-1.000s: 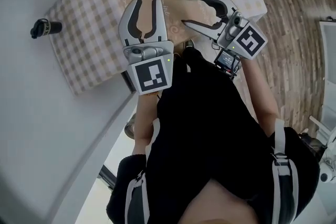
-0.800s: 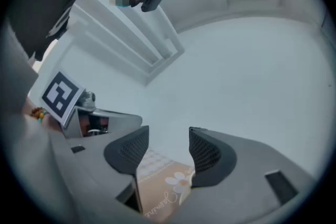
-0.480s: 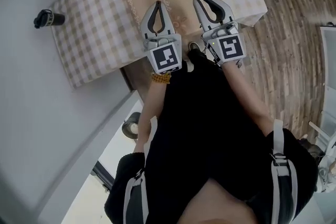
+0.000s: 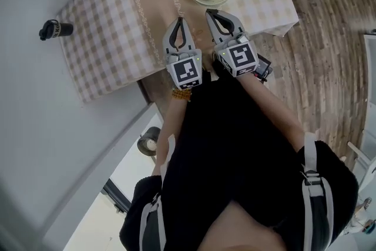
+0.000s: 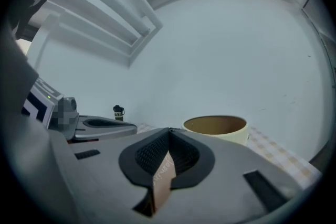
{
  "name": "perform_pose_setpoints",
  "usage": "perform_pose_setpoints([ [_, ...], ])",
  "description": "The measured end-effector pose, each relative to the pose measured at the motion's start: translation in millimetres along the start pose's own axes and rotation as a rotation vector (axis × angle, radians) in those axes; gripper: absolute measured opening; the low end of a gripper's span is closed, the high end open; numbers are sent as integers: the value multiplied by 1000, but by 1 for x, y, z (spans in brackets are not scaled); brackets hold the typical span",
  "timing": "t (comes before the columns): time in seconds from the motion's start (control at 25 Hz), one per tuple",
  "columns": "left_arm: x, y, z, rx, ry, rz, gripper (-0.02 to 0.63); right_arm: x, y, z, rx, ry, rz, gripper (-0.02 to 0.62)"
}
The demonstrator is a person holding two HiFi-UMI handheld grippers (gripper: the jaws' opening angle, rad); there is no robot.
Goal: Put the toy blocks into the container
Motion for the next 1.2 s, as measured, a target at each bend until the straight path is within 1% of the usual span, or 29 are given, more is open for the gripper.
perform_pose_setpoints([
  [0.2, 10, 10, 21, 29, -85, 16, 2, 9, 12, 13, 33, -27, -41, -2],
  [0.36, 23, 14, 34, 51, -85, 31, 2, 16, 22, 27, 54, -23, -45, -2],
  [0.48, 39, 13, 35, 52, -98, 40, 2, 31, 33, 27, 71, -33, -46, -2],
  [0.68, 37, 33, 38, 59, -133, 16, 2, 20, 46, 31, 101, -59, -90, -2],
  [0.92, 42, 37, 47, 57, -153, -8, 2, 24, 52, 38, 116, -72, -142, -2],
  [1.2, 47, 41, 56, 53, -169, -16, 2, 25, 59, 45, 117, -91, -180, -2],
])
Point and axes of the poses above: the fingertips, and each gripper's own axes: x forward along the fingers, y to its right, z out of its underside, the point moved 8 cm from there along -x, backward along the fingers, and after that the axes turned 9 degrees about y, right-handed, at the moved point
